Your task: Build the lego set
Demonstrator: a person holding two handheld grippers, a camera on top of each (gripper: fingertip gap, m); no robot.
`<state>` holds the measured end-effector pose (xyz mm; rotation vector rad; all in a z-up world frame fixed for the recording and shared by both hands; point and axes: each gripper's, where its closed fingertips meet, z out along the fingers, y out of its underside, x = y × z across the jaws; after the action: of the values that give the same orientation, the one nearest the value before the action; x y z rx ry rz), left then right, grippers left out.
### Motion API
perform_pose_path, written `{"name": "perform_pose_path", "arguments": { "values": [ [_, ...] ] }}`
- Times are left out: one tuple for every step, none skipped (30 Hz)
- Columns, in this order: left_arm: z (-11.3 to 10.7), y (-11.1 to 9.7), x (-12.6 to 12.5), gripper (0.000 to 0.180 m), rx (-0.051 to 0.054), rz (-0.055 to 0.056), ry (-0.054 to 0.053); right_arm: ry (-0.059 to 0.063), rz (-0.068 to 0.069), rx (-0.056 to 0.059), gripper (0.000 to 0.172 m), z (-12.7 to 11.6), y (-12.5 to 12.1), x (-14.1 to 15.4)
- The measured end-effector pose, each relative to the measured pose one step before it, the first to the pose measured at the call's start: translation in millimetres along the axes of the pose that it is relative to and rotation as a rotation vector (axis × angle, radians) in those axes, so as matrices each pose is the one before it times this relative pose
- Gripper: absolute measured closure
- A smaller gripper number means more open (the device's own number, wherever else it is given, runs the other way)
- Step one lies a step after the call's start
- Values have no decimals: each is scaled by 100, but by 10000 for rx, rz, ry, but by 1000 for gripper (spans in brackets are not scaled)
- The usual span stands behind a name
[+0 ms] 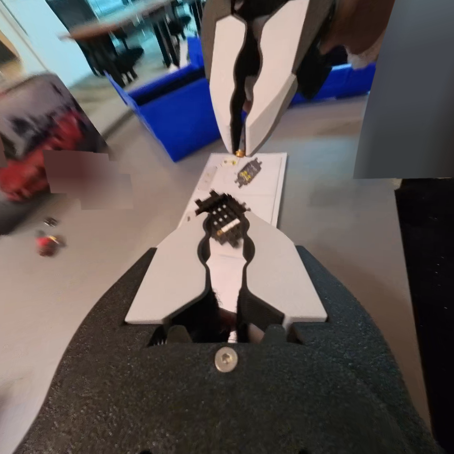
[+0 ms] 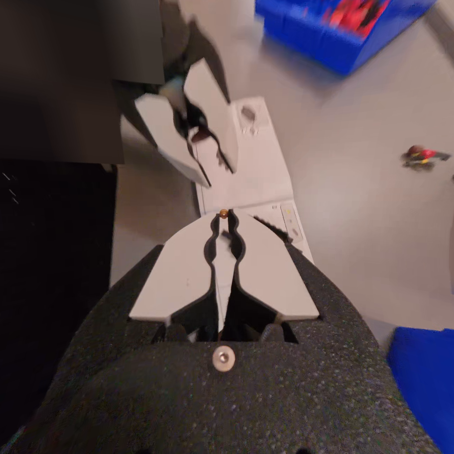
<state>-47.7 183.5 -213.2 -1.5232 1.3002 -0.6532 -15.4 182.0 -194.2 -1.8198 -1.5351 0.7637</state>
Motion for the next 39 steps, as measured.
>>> {"name": "perform_pose_path", "arguments": {
  "values": [
    [261, 635, 253, 160, -292, -265, 238, -92, -393, -810, 165, 627, 1117, 174],
    [311, 516, 322, 161, -278, -266, 273, -119, -337, -717, 165, 731, 960, 97],
    [357, 438, 208, 160, -250, -293, 186, -161, -326, -568, 165, 752, 732, 25],
    [376, 453, 139, 161, -253, -280, 130, -70, -284, -495, 165, 699, 646, 225],
    [354, 389, 107, 161, -220, -170, 89, -83, -249, -483, 165, 641, 693, 264],
    [316, 325, 91, 161, -181, -61, 36, -143, -204, -404, 165, 568, 629, 171],
    [268, 228, -12, 163, -140, -1, -61, -130, -161, -366, 165, 475, 582, 176],
    [216, 110, -114, 168, -85, 39, -160, -70, -99, -259, 165, 360, 406, 217],
    [164, 28, -137, 172, -40, 76, -178, -108, -22, -161, 165, 236, 214, 137],
    [127, -54, -48, 173, -3, 76, -117, -178, 1, -76, 165, 146, 13, -12],
    [69, -138, 54, 174, 43, 41, -31, -130, -29, 6, 165, 86, -134, -8],
    [60, -156, 117, 174, 74, 18, 37, -123, -14, -20, 165, 63, -115, -26],
    [55, -148, 45, 174, 74, -16, -3, -147, 25, -89, 165, 73, -18, -72],
    [86, -35, -79, 173, -4, -37, -72, -82, 46, -119, 165, 89, 74, 19],
    [104, 95, -139, 173, -89, 7, -112, -31, 34, -90, 165, 96, 61, 82],
    [128, 203, -149, 173, -149, 82, -135, -41, 52, -50, 165, 122, 38, 45],
    [143, 285, -109, 173, -182, 172, -137, -61, 87, -28, 165, 141, 21, 14],
    [151, 350, -135, 173, -203, 223, -170, -38, 114, -39, 165, 133, 32, 15],
    [116, 395, -252, 173, -254, 250, -253, 11, 139, -72, 165, 111, 73, 41],
    [64, 364, -262, 173, -256, 271, -259, 46, 177, -61, 165, 90, 44, 67],
    [35, 200, -74, 173, -142, 191, -104, -24, 185, -40, 165, 64, -16, -44],
    [28, -16, 131, 173, 14, 7, 82, -23, 188, -34, 165, 57, -29, -37],
    [11, -223, 231, 173, 178, -168, 197, -20, 152, -82, 165, 26, 21, -9],
    [21, -288, 225, 173, 247, -265, 233, -20, 88, -76, 165, 22, 42, -4],
    [11, -201, 127, 173, 189, -265, 186, -22, 93, -53, 165, 24, 4, 38],
    [-10, -80, 45, 173, 111, -192, 121, -23, 127, -91, 165, 45, 68, 89],
    [-29, -24, 34, 174, 77, -91, 84, -20, 92, -111, 165, 66, 115, 102],
    [-50, -28, -34, 174, 73, -26, 23, -56, 33, -83, 165, 89, 91, 29],
    [-56, -44, -97, 174, 63, -12, -29, -122, 1, -6, 165, 88, -17, -81],
    [-41, -26, -78, 174, 46, -34, -17, -129, 23, -3, 165, 73, -37, -107],
    [-17, -1, -47, 174, 29, -54, 11, -101, 41, -81, 165, 66, 58, -47],
    [25, 26, -3, 174, 3, -51, 23, -42, 13, -90, 165, 29, 80, 18],
    [60, 72, 49, 174, -29, -17, 43, -80, -10, -44, 165, 7, 37, -42],
    [94, 82, 88, 174, -46, 19, 48, -132, 15, 2, 165, -28, -4, -86],
    [128, 64, 71, 174, -44, 35, 2, -119, 77, -15, 165, -34, 27, -60],
    [161, 38, 108, 173, -44, 50, 13, -73, 54, -13, 165, -19, 30, -12],
    [192, 7, 166, 173, -19, 39, 49, -89, 12, -18, 165, -6, 35, -80],
    [184, 23, 129, 174, -29, 24, 30, -88, 20, 5, 165, -6, 0, -99],
    [122, 110, 20, 173, -100, 56, -26, -28, 43, -7, 165, 1, 8, -5]
  ]
}}
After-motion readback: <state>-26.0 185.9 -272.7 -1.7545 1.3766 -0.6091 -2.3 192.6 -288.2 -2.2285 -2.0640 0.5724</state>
